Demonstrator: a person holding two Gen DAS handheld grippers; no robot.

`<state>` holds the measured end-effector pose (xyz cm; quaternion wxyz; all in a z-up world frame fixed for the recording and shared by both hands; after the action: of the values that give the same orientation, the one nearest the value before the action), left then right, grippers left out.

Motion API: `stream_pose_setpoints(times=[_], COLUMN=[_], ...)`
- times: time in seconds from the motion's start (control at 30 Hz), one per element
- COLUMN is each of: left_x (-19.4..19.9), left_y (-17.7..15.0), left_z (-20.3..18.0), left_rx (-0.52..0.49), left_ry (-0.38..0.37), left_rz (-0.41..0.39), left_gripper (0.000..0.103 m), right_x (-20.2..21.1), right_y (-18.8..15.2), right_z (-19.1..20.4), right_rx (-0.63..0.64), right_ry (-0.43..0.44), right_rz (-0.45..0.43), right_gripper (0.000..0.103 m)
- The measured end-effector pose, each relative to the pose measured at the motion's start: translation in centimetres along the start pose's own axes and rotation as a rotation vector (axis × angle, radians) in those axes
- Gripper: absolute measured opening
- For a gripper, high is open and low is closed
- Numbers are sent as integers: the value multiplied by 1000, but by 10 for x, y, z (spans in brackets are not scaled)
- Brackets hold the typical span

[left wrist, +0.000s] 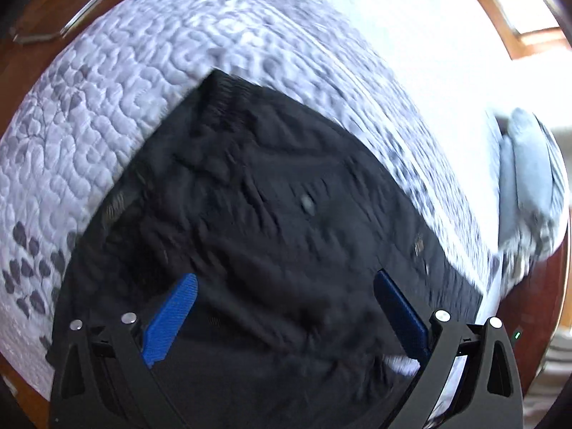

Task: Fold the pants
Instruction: 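Lower the left tool onto the waistband while the right tool reaches the leg hem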

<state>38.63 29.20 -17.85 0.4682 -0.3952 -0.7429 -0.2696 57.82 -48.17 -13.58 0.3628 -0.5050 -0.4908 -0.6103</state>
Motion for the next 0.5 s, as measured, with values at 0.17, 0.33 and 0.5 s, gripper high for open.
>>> stream_pose_setpoints(times=[0.17, 0.33, 0.5], left_x=[-22, -37, -55], left_y=[33, 40, 50], left_z=[22, 16, 12], left_rx=[60, 28, -24], left_ry=[37, 41, 94], left_rz=[-6, 2, 42], left_gripper=[99, 99, 99], right_x=[-32, -66, -87], right_y=[40, 61, 57], right_z=[5, 2, 11], right_rx=[-47, -78, -12], right_ry=[118, 144, 100], right_rz=[-17, 33, 80], right_gripper=[101, 101, 101])
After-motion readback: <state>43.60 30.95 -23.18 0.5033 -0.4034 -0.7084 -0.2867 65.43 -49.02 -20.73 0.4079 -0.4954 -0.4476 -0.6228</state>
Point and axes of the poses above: each gripper's, at about its wrist camera, not at the fingertips, and x roughly against the way its jaws point, z to its left, y to its top, the point moved 6 cm from there along -x, roughly the way its jaws point, and after that the axes turned 4 degrees about -x, right-handed, at the moved point
